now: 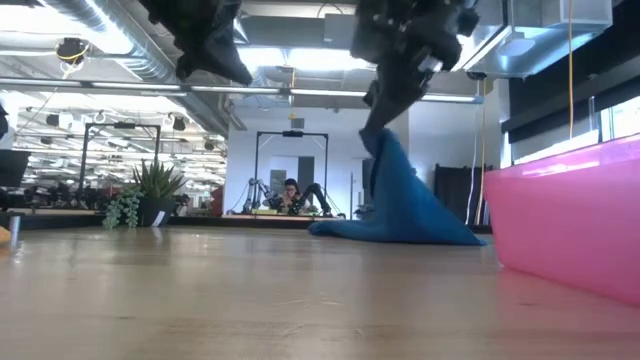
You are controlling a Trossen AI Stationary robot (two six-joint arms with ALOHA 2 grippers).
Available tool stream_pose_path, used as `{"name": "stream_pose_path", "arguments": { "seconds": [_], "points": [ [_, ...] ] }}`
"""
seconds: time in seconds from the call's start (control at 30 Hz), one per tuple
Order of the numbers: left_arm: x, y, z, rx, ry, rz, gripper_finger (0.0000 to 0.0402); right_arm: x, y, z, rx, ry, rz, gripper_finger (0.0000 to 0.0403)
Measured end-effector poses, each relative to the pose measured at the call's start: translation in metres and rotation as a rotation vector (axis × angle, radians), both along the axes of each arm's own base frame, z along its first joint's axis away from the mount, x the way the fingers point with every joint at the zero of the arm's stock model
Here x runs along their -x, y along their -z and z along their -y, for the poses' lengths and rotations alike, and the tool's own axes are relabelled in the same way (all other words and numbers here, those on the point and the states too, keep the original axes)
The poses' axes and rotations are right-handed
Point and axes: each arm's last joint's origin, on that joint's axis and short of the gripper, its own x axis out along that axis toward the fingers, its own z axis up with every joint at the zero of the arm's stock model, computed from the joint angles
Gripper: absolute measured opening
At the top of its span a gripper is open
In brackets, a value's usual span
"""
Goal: Roll microfiber towels into tight, uniform cylinder then place into a basket
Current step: Fold the blue microfiber towel
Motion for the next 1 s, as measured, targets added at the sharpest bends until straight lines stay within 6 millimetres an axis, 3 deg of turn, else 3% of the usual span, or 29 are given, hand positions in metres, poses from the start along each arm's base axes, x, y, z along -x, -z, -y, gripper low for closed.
{"name": "stream_pose_path", "arguments": {
  "seconds": [0.17,0.37,0.53,0.8,1.0],
  "points": [
    [-0.021,0.013,-0.01,0.034,0.095,-0.009,0.0,0.007,-0.013,-0.004,-0.013,-0.076,0.046,0.0001],
    [-0.044,0.032,-0.032,0.079,0.175,0.004,0.0,0.011,-0.015,-0.004,-0.003,-0.097,0.041,0.0002],
    [-0.05,0.049,-0.047,0.139,0.178,-0.042,0.0,0.011,-0.015,-0.004,0.009,-0.116,0.039,0.0003],
    [-0.051,0.053,-0.055,0.201,0.124,-0.033,0.0001,0.011,-0.015,-0.004,0.022,-0.135,0.044,0.0004],
    [-0.048,0.053,-0.061,0.219,0.083,-0.024,0.0037,0.01,-0.015,-0.004,0.017,-0.124,0.051,0.0005]
  ]
}}
